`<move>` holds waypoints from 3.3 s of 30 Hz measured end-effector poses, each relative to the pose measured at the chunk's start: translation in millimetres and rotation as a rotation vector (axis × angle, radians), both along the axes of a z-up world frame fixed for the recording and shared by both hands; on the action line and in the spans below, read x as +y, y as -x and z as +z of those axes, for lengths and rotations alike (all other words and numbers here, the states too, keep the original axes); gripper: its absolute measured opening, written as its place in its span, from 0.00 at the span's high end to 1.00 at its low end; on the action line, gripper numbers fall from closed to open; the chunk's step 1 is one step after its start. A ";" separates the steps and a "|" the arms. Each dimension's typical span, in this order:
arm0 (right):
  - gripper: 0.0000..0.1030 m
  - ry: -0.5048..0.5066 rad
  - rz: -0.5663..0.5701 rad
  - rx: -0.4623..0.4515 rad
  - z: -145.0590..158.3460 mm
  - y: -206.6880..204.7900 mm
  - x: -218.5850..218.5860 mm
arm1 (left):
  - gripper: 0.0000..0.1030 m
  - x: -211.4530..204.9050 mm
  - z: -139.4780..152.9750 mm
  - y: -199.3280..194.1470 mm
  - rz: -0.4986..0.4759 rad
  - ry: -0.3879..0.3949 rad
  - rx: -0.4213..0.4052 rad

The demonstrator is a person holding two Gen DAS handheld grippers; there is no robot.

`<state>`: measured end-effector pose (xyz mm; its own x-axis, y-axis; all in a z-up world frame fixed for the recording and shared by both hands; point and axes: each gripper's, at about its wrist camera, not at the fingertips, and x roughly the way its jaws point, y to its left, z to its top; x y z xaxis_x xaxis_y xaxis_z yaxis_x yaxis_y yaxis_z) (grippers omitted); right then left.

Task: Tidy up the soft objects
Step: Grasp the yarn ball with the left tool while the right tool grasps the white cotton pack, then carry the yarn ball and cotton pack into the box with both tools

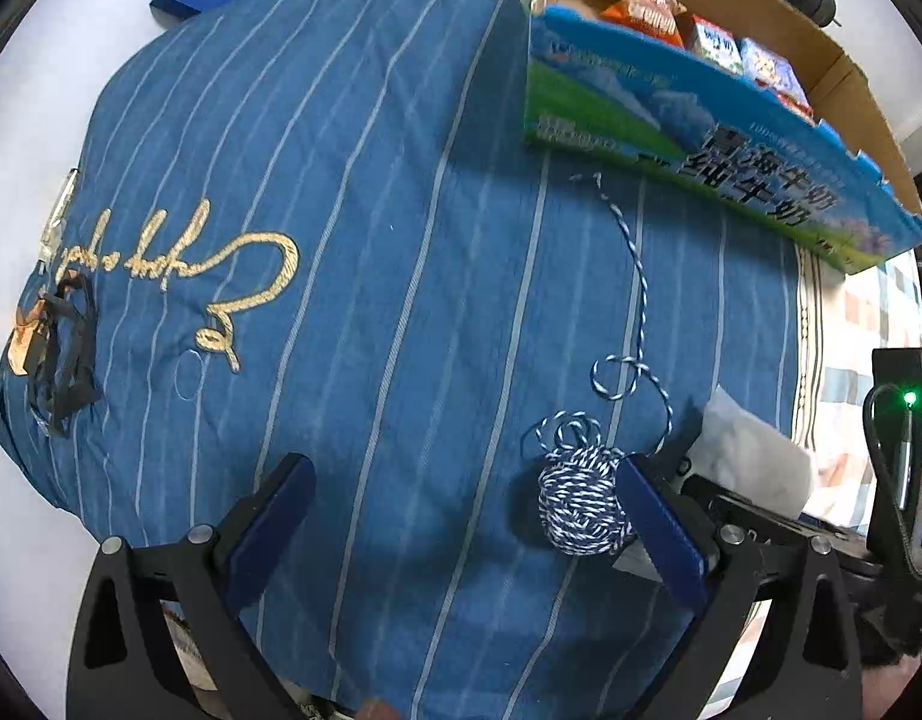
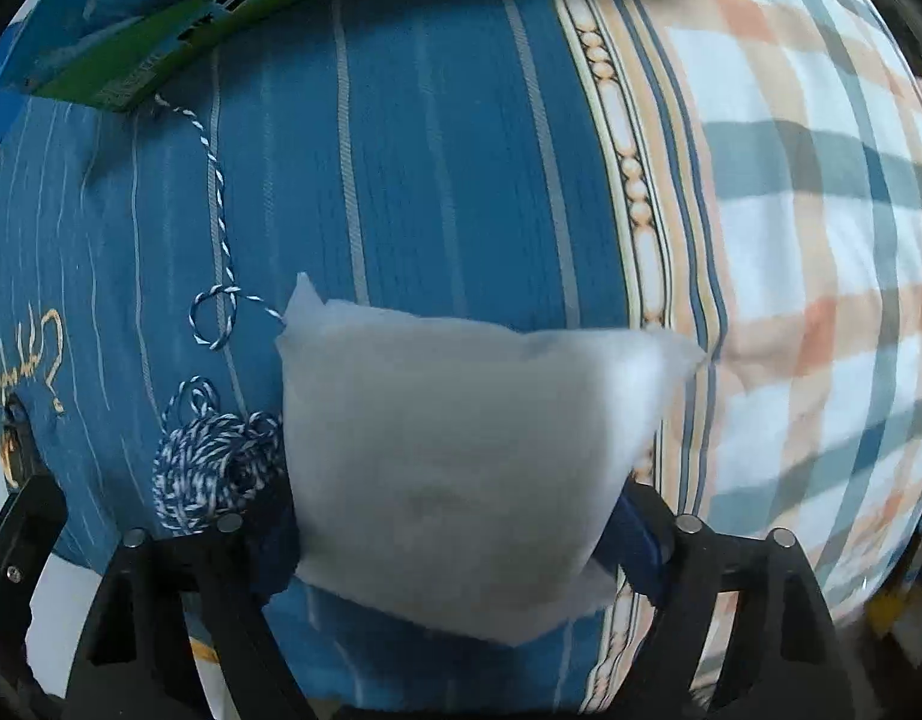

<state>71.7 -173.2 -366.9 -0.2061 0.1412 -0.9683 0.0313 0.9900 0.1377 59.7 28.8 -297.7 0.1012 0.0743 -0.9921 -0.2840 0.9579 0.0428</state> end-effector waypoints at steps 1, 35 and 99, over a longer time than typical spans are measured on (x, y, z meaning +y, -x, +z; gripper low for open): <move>0.21 -0.003 0.023 -0.005 2.1 1.1 -1.0 | 0.01 -0.1 -2.6 0.0 0.004 0.001 0.017; 0.34 0.020 0.048 -0.091 54.9 -26.5 -59.5 | 0.88 -41.7 -20.3 -38.4 -0.130 0.193 0.029; 0.34 -0.098 0.117 -0.420 186.6 -256.4 16.7 | 0.52 -12.3 189.6 -281.1 -0.189 0.294 -0.331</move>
